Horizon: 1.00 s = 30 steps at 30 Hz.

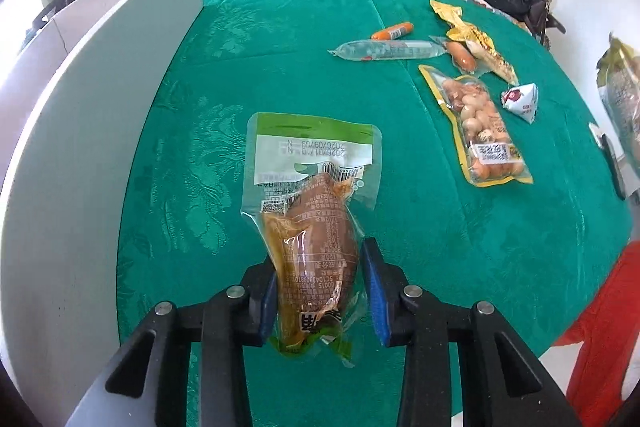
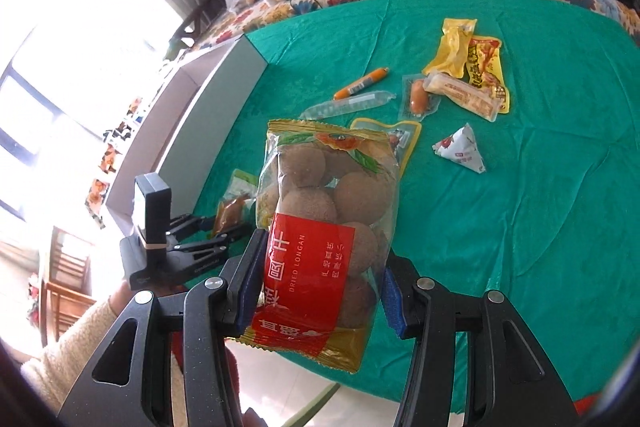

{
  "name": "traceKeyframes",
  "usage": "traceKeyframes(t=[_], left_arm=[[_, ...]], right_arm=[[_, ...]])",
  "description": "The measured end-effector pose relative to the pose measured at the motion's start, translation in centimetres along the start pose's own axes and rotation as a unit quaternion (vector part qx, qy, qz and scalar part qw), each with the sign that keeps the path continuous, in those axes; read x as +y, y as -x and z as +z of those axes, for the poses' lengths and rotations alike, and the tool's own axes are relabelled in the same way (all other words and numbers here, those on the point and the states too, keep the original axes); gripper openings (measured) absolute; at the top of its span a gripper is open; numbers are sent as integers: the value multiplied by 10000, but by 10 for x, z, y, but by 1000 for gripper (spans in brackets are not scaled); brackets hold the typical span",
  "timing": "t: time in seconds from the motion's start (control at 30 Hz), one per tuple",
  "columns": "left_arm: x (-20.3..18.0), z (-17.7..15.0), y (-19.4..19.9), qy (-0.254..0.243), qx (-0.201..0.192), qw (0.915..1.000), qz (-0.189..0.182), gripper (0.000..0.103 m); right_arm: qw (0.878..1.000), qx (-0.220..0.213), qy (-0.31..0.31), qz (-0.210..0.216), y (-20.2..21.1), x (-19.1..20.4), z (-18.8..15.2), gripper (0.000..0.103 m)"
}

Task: Organize snacks
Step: 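Open the right tool over the box while the left tool releases its pack inside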

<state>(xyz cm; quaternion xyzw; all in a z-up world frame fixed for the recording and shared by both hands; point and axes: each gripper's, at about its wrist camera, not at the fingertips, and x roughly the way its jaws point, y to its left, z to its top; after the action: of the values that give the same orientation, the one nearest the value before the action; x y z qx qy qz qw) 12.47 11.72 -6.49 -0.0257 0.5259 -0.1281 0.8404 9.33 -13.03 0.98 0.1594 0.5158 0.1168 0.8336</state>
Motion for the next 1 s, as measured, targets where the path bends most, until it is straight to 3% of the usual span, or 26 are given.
traceKeyframes(t=[0.1, 0.2, 0.3, 0.37, 0.43, 0.5, 0.53, 0.57, 0.6, 0.63, 0.77, 0.9, 1.0], left_arm=[[16, 4, 43, 604, -454, 9956, -554, 36], [43, 10, 90, 964, -890, 9891, -671, 36], [87, 13, 129, 1209, -1164, 9855, -250, 37], [122, 13, 145, 1413, -1209, 9822, 274, 37], [159, 8, 153, 1689, -1119, 9769, 681, 39], [189, 0, 151, 1913, -892, 9707, 1152, 47], [201, -5, 147, 2010, -725, 9666, 1418, 58], [210, -12, 143, 2077, -605, 9633, 1591, 62], [217, -17, 140, 2106, -514, 9616, 1684, 62], [220, -23, 137, 2109, -455, 9610, 1732, 63], [210, -29, 140, 1961, -672, 9594, 1915, 63], [171, -6, 142, 1502, -1268, 9603, 1978, 68], [134, 18, 126, 804, -1691, 9588, 2136, 82]], right_arm=[[10000, 43, 43, -14, -8, 7, 12, 53], [9996, 51, 198, 182, -19, 37, 36, 53], [9967, -3, 508, 629, -34, 95, 67, 53], [9919, -17, 731, 1035, -47, 146, 86, 53], [9852, 3, 1032, 1368, -63, 199, 99, 53], [9789, -20, 1276, 1593, -81, 249, 110, 55], [9765, -50, 1331, 1692, -89, 270, 114, 62], [9753, -57, 1380, 1724, -98, 286, 119, 66], [9760, -48, 1404, 1664, -104, 297, 122, 78], [9769, -70, 1410, 1602, -106, 304, 124, 79], [9751, -346, 1571, 1525, -89, 290, 115, 79], [9783, -401, 1936, 620, -93, 228, 88, 79], [9798, -259, 1958, -323, -105, 148, 56, 79]])
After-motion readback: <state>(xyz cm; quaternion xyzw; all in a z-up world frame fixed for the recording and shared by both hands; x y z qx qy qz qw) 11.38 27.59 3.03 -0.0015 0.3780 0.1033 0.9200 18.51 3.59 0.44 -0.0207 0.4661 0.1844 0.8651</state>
